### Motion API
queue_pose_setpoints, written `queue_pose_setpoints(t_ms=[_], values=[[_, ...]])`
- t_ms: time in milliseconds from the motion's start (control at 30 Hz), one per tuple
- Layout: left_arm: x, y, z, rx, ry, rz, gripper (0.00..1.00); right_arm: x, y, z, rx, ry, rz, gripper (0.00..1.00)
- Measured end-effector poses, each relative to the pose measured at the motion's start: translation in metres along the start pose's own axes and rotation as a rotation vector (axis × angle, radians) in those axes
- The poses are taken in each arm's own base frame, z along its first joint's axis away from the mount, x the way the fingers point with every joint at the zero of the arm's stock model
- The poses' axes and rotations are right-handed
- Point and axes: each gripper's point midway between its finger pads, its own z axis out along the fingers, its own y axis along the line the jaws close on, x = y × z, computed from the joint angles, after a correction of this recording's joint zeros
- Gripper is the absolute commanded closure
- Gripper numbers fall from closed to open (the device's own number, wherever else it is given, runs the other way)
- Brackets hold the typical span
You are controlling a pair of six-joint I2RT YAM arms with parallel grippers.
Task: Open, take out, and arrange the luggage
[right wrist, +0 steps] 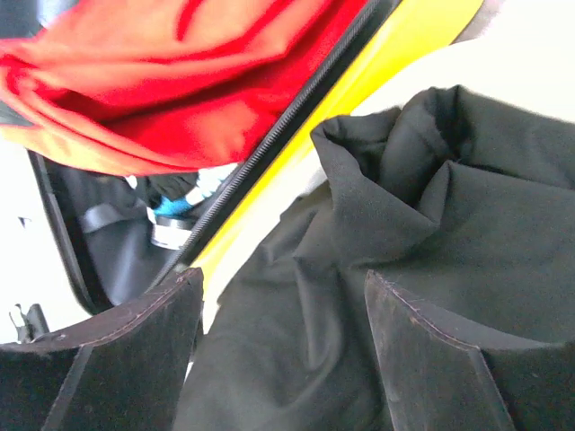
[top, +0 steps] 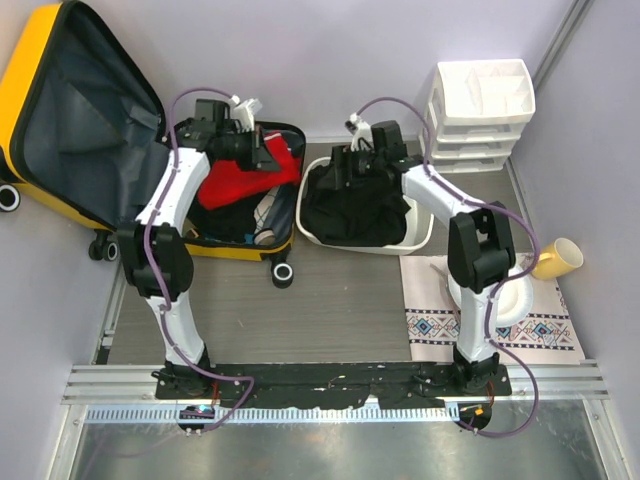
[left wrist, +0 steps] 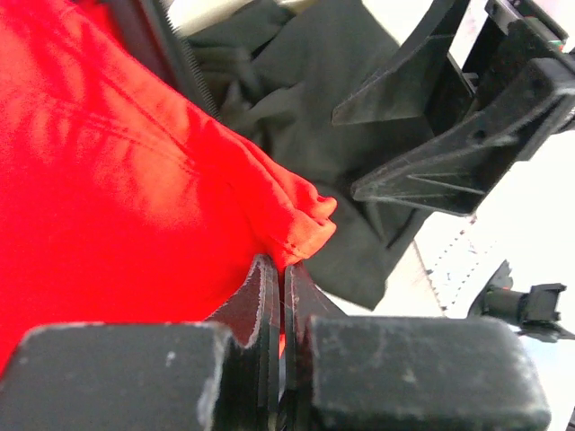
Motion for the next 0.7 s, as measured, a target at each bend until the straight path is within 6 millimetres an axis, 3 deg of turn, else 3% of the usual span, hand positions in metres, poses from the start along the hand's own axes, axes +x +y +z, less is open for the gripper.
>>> queue_pose_setpoints(t_ms=[133,300,567,700], values=[[-0.015,-0.029,0.035,0.07,-0.019,-0.035,1.0,-0.024,0.009,-0.029,-0.022,-0.061,0.027,0.21],[-0.026,-0.056,0.083,0.129,-0.026,-0.102,1.0,-0.03,0.006,-0.051,-0.037,-0.083,0.08,0.21],[-0.037,-0.06,0.14,0.183,-0.067,-0.226,1.0,-0.011,-0.023,-0.062,-0.016,-0.07,0.235,0.2],[-0.039,-0.06,0.149,0.189,-0.082,-0.264,1.0,-0.014,-0.011,-0.053,-0.047,-0.09,0.279,0.2]])
